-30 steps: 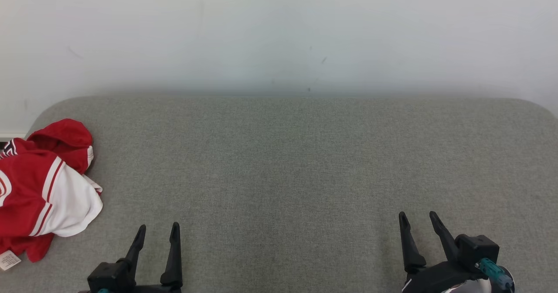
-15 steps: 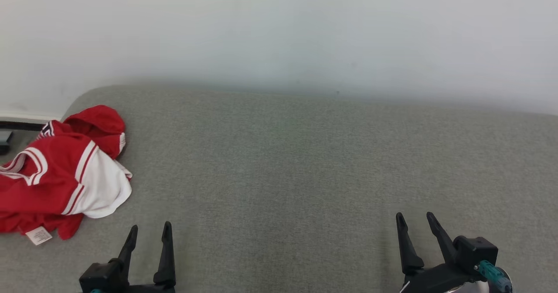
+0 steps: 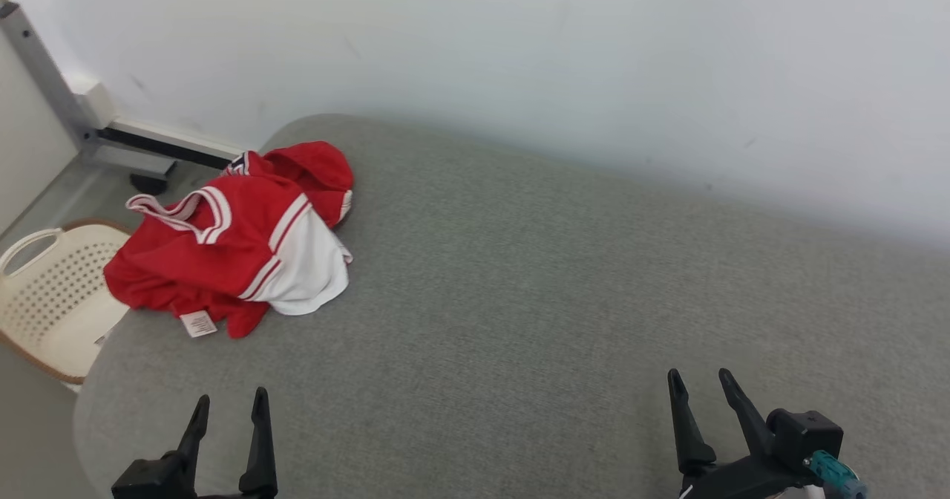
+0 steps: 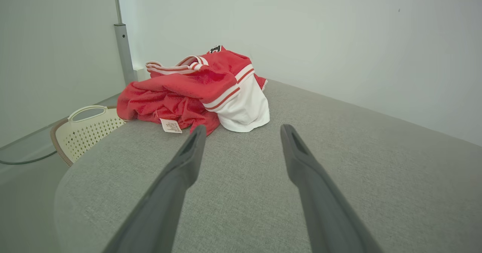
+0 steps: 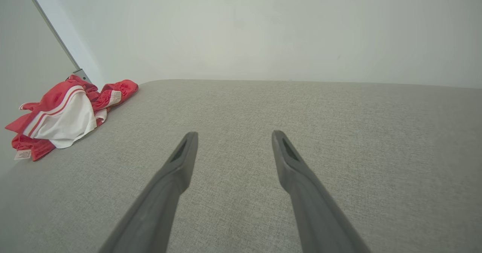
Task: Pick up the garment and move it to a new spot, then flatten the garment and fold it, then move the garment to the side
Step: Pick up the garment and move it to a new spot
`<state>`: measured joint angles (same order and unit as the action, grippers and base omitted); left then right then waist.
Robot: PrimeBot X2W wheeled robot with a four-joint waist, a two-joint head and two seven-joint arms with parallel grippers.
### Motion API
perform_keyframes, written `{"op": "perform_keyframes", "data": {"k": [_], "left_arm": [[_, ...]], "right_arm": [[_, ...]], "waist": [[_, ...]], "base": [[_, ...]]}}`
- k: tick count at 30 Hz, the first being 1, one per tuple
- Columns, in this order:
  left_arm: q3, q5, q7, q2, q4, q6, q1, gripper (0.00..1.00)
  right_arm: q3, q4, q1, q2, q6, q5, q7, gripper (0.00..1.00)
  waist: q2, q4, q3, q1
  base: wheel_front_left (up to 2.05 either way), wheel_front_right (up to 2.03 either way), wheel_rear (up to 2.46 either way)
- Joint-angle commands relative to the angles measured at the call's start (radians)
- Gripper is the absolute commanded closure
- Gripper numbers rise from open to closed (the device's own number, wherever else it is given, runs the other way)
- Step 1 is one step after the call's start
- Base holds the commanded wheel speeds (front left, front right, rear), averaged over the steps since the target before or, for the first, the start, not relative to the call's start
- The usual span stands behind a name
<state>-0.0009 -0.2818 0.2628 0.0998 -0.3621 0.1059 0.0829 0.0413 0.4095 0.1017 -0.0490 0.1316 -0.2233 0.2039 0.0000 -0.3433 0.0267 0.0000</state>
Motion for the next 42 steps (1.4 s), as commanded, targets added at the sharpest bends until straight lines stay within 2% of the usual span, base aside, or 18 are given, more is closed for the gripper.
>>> {"op": "perform_keyframes", "data": {"k": [1,5,11,24,30,36,42], "left_arm": [[-0.001,0.002,0.003,0.005,0.004,0.000,-0.006,0.00],[0.006,-0.005,0.002,0.016,0.006,-0.007,-0.019,0.00],[0.039,-0.029,0.003,0.011,0.039,-0.028,-0.049,0.00],[0.077,-0.046,0.003,-0.004,0.099,-0.045,-0.091,0.00],[0.070,-0.052,0.003,-0.008,0.074,-0.038,-0.091,0.00],[0.049,-0.119,-0.082,-0.019,-0.009,-0.020,0.035,0.00],[0.007,-0.163,-0.215,-0.004,-0.149,0.002,0.276,0.00]], "right_arm": [[0.002,0.005,-0.003,-0.002,-0.002,-0.007,0.007,0.00],[0.020,0.013,0.009,-0.002,-0.002,-0.021,0.012,0.00],[0.076,0.023,0.058,-0.003,-0.002,-0.016,0.002,0.00],[0.108,0.045,0.105,-0.003,-0.002,0.008,-0.005,0.00],[0.113,0.045,0.112,-0.003,-0.002,0.016,-0.009,0.00],[0.110,0.024,0.118,-0.003,-0.002,0.035,-0.027,0.00],[0.080,-0.036,0.108,-0.003,-0.002,0.088,-0.065,0.00]], "waist": [[0.0000,-0.106,0.011,0.0000],[0.0000,-0.162,0.010,0.0000],[0.0000,-0.186,-0.026,0.0000],[0.0000,-0.199,-0.054,0.0000],[0.0000,-0.199,-0.060,0.0000],[0.0000,-0.200,-0.091,0.0000],[0.0000,-0.196,-0.146,0.0000]], "base": [[0.00,0.00,0.00],[0.00,0.00,0.00],[0.00,0.00,0.00],[0.00,0.00,0.00],[0.00,0.00,0.00],[0.00,0.00,0.00],[0.00,0.00,0.00]]}}
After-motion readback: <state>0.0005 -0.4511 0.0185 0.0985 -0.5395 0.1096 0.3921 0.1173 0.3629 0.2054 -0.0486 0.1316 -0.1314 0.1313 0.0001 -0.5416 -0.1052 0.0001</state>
